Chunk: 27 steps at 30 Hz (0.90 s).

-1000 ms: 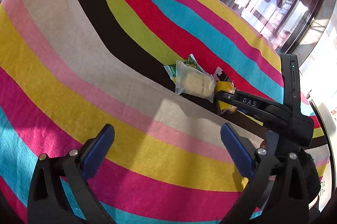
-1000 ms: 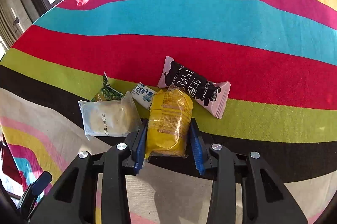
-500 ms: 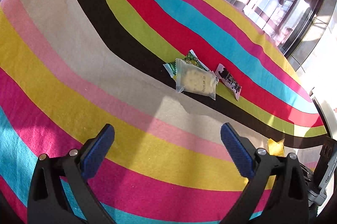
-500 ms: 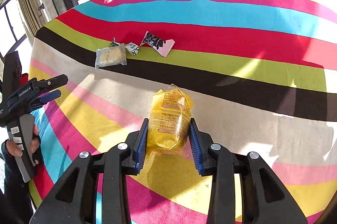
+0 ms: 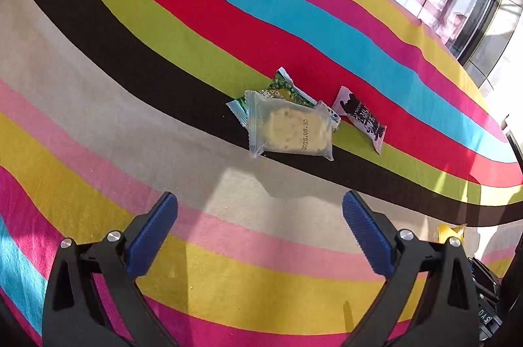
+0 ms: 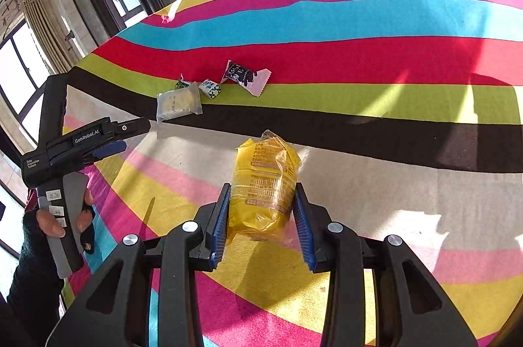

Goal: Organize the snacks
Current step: 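Grasp the yellow bread bag with the right gripper and lift it, then grasp the clear pastry bag with left while right carries the yellow bag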

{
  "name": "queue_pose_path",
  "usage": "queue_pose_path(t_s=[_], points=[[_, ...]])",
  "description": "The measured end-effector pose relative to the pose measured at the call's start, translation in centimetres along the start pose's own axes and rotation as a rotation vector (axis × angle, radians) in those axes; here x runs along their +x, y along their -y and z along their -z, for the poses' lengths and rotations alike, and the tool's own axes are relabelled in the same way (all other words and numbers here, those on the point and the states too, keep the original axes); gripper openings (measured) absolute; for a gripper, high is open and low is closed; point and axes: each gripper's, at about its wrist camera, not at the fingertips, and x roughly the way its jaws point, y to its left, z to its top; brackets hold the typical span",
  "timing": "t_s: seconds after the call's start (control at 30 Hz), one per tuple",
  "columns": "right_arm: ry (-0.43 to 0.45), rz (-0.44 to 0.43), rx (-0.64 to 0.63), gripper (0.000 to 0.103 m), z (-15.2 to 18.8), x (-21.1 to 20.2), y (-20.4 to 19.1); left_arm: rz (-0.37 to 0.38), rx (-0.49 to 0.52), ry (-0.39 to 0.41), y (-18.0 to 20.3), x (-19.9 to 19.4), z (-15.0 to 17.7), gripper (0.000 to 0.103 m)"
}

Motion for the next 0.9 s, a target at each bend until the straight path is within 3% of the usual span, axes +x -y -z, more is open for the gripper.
queue_pose_path(t_s=[0.13,0.2,0.37,0.4,0.43,0.47,0.77,0.9], points=[[0.005,-0.009,0.014,0.037,0.1,-0.2,0.3,-0.043,0.008,-0.039,2.3,3.4,-2.3,0.101],[0.004,-0.009,0.013,0.037,0.1,-0.2,0.3,-0.103,0.022,-0.023,3.4,4.5,-3.2,0.101],[0.001,-0.009,0.011,0.037,0.2,-0.1,0.2,-0.237,0.132,-0.074,5.6,6.7,-3.6,0.1],[0.0,-0.009,0.01,0.037,0.2,-0.1,0.2,-0.207,0.129,-0.048,5.4,6.2,-3.5,0.079],[0.001,-0.008,0.008,0.037,0.2,-0.1,0.1,-0.175,0.122,-0.02,5.2,5.4,-3.4,0.064],[0.001,-0.008,0.007,0.037,0.2,-0.1,0.1,-0.132,0.113,-0.014,4.8,4.8,-3.2,0.061],[-0.001,-0.01,0.006,0.037,0.3,-0.1,0.1,0.031,0.131,0.13,2.0,-5.3,4.7,0.06],[0.001,-0.013,0.01,0.037,0.2,-0.2,0.3,0.089,0.106,0.173,0.3,-7.7,7.0,0.06]])
